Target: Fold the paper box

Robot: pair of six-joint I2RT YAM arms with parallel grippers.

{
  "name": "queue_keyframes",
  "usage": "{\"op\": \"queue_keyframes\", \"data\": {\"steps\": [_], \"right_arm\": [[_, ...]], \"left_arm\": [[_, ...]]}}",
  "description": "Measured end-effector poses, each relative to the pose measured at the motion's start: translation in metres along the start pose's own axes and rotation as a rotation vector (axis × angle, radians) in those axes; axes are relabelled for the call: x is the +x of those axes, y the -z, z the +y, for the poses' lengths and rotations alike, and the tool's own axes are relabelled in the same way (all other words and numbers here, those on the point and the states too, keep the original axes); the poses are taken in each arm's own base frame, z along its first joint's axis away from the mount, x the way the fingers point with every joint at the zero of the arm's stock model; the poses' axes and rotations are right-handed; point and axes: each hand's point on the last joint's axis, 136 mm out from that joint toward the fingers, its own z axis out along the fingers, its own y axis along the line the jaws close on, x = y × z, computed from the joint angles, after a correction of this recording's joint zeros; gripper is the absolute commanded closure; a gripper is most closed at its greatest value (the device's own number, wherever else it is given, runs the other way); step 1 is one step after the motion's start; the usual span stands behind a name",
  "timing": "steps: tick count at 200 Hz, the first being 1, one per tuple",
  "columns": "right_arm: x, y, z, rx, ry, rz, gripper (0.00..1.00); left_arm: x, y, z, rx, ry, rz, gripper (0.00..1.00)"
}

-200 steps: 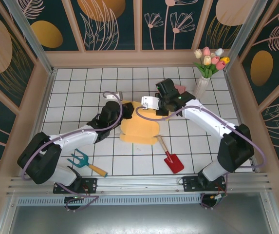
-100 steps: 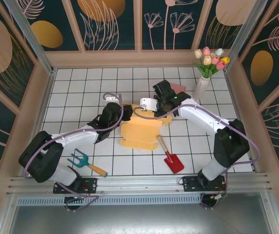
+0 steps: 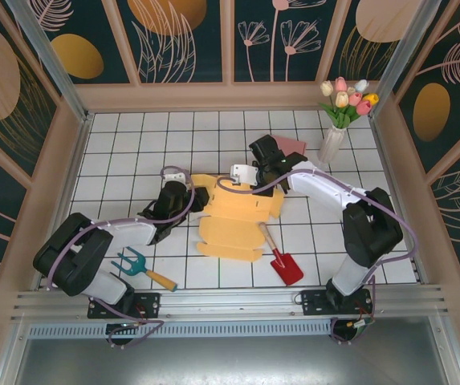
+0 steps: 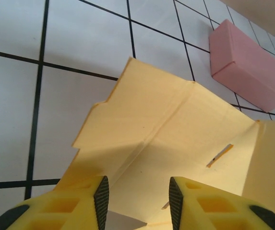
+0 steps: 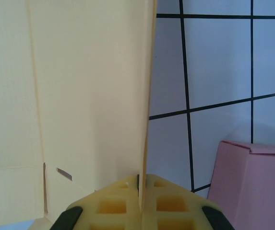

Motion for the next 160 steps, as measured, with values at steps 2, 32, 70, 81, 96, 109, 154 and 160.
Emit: {"op": "queue_keyframes", "data": {"steps": [2, 32, 70, 81, 96, 109, 154, 160], "right_arm": [[0.0, 0.0, 0.0, 0.001, -0.003, 0.0, 1.0], [0.004, -0.002, -0.004, 0.016, -0.031, 0.001, 1.0], [0.018, -0.006, -0.016, 0.078, -0.078, 0.039, 1.0], [0.02, -0.005, -0.02, 0.096, -0.093, 0.043, 1.0], [0.02, -0.002, -0.025, 0.115, -0.106, 0.038, 1.0], [0.019, 0.001, -0.028, 0.13, -0.117, 0.029, 1.0], [0.017, 0.003, -0.032, 0.151, -0.135, 0.016, 1.0], [0.017, 0.003, -0.032, 0.151, -0.136, 0.016, 1.0]], "left_arm": [[0.0, 0.0, 0.0, 0.004, 0.004, 0.002, 0.64], [0.004, 0.001, -0.004, 0.031, 0.015, 0.011, 0.62], [0.005, 0.014, 0.006, 0.001, 0.013, -0.011, 0.59], [0.004, 0.016, 0.005, 0.005, 0.013, -0.015, 0.58], [0.005, 0.016, 0.005, 0.007, 0.014, -0.012, 0.58], [0.007, 0.015, 0.005, 0.012, 0.014, -0.004, 0.58], [0.031, 0.001, 0.005, 0.032, 0.024, 0.078, 0.57], [0.033, 0.0, 0.003, 0.038, 0.023, 0.086, 0.57]]}}
